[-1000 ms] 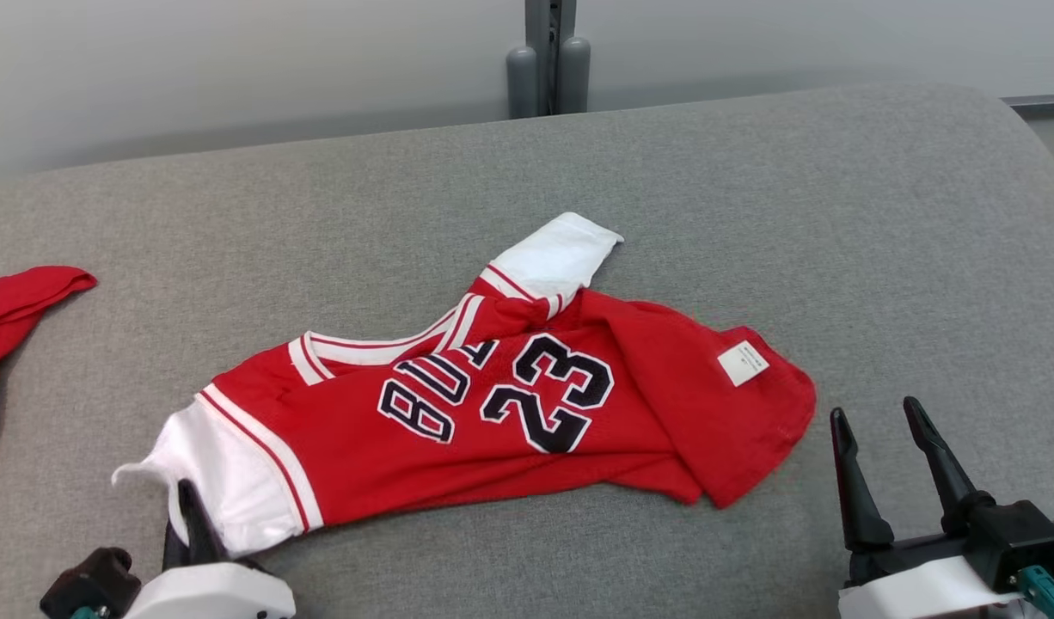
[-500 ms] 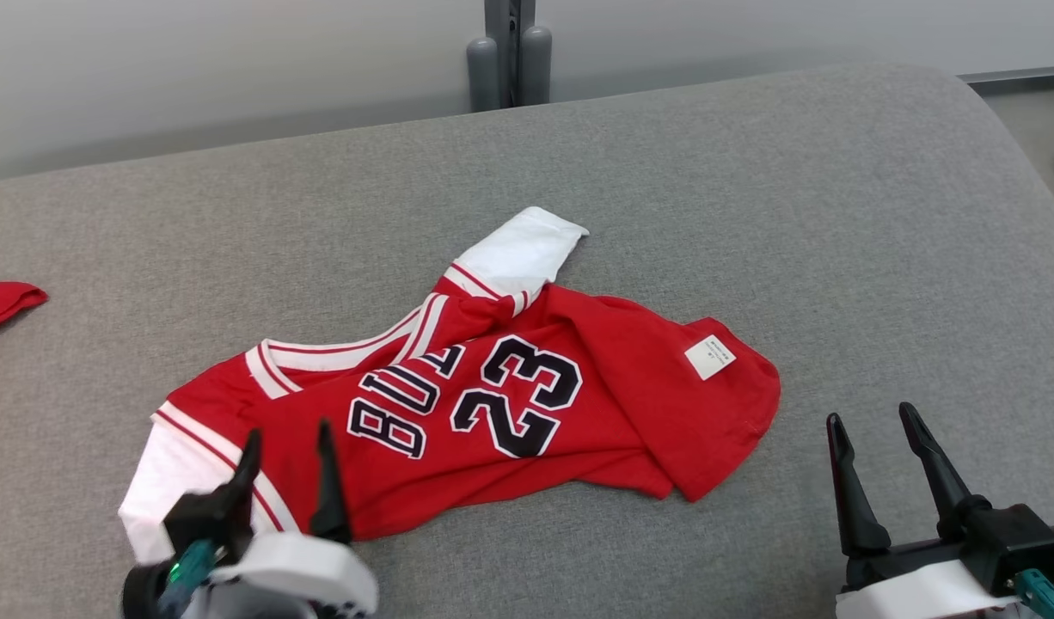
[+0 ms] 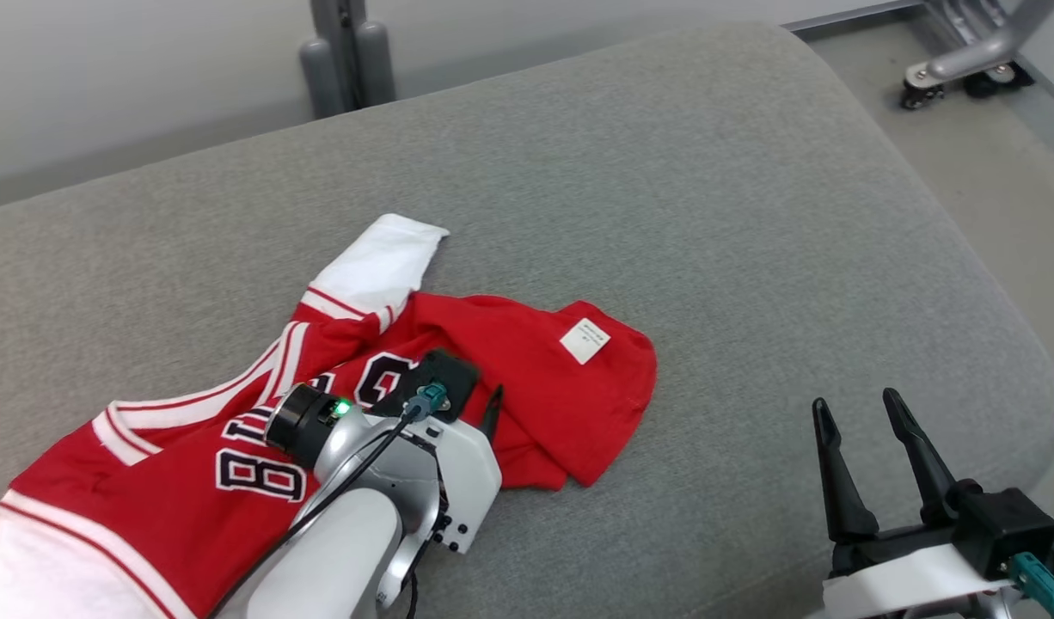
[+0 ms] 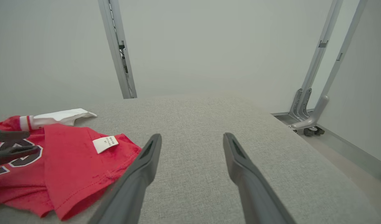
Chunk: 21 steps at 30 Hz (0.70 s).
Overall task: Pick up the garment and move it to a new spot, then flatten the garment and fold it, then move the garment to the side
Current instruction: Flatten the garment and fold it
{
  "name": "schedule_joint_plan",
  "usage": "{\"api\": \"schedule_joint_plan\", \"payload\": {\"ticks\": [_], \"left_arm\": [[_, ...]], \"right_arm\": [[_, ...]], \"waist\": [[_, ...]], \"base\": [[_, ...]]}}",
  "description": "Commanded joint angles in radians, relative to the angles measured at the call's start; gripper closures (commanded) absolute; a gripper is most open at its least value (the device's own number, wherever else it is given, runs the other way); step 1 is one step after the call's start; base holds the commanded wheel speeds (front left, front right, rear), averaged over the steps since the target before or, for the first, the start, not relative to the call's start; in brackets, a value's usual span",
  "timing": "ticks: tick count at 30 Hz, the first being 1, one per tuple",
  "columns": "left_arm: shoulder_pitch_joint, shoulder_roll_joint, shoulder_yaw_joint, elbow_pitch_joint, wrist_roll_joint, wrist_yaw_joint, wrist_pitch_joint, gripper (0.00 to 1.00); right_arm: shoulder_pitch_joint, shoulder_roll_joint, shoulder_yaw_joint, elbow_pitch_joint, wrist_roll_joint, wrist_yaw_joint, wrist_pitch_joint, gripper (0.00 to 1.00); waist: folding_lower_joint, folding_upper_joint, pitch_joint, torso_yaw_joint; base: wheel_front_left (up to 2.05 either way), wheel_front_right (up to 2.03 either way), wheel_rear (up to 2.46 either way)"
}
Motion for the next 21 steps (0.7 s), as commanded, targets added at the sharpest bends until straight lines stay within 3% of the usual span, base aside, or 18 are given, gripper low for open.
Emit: {"api": "schedule_joint_plan", "payload": {"ticks": [1,10,11,13,14,16,21], "left_arm": [[-0.012,0.008,-0.004,0.022,0.006,-0.008,0.012,0.0],[-0.075,0.014,-0.03,0.17,-0.011,-0.06,0.108,0.0],[-0.08,0.01,-0.034,0.193,-0.015,-0.065,0.121,0.19],[-0.087,0.003,-0.053,0.238,-0.018,-0.087,0.15,0.93],[-0.088,0.0,-0.061,0.257,-0.021,-0.099,0.162,1.0],[-0.095,-0.01,-0.063,0.272,-0.035,-0.114,0.161,1.0],[-0.123,-0.045,-0.023,0.219,-0.082,-0.098,0.081,1.0]], "right_arm": [[0.012,-0.005,-0.006,0.002,0.006,0.0,0.0,0.0],[0.019,-0.004,-0.006,0.006,0.02,0.0,0.0,0.0],[0.014,-0.005,-0.002,0.005,0.02,0.0,0.0,0.0],[0.006,-0.005,0.004,0.005,0.023,0.0,0.0,0.0],[0.003,-0.005,0.005,0.005,0.023,0.0,0.0,0.0],[0.0,-0.005,0.004,0.005,0.021,0.0,0.0,0.0],[0.014,-0.005,-0.005,0.007,0.009,0.0,0.0,0.0]], "waist": [[0.0,0.0,0.003,-0.047],[0.0,0.0,0.005,-0.078],[0.0,0.0,0.005,-0.078],[0.0,0.0,0.006,-0.078],[0.0,0.0,0.005,-0.078],[0.0,0.0,0.004,-0.076],[0.0,0.0,-0.002,-0.061]], "base": [[0.0,0.0,0.0],[0.0,0.0,0.0],[0.0,0.0,0.0],[0.0,0.0,0.0],[0.0,0.0,0.0],[0.0,0.0,0.0],[0.0,0.0,0.0]]}}
